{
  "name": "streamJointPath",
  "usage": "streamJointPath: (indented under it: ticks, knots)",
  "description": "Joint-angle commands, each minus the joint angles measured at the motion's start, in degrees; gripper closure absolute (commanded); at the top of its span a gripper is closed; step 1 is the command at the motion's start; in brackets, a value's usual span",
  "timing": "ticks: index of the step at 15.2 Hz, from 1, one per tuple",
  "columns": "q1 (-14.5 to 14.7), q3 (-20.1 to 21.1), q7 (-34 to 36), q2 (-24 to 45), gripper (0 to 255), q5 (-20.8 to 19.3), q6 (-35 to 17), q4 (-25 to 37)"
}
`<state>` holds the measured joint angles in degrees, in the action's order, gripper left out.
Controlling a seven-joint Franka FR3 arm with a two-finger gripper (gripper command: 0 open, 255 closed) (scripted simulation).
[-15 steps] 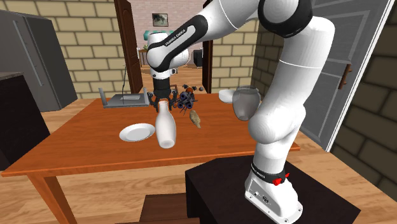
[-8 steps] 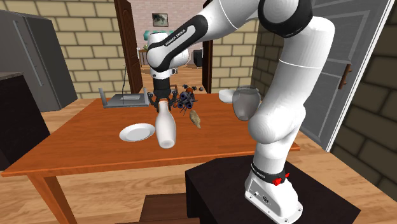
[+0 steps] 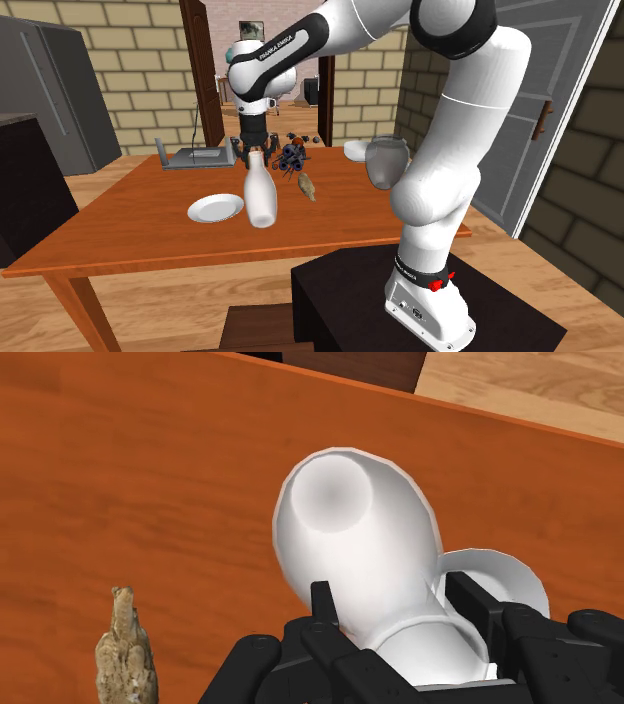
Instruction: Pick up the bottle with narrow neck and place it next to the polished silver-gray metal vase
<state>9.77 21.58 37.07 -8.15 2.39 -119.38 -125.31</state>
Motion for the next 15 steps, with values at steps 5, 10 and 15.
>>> streamJointPath:
  ticks: [5, 10, 15]
  knots:
    - [-0.04, -0.32, -0.43, -1.46, 255, 0.46, 4.66, 3.28]
    - [-0.1, -0.55, -0.65, -2.24, 255, 0.65, 8.51, 6.39]
    - [-0.17, -0.75, -0.77, -2.69, 255, 0.72, 12.36, 9.81]
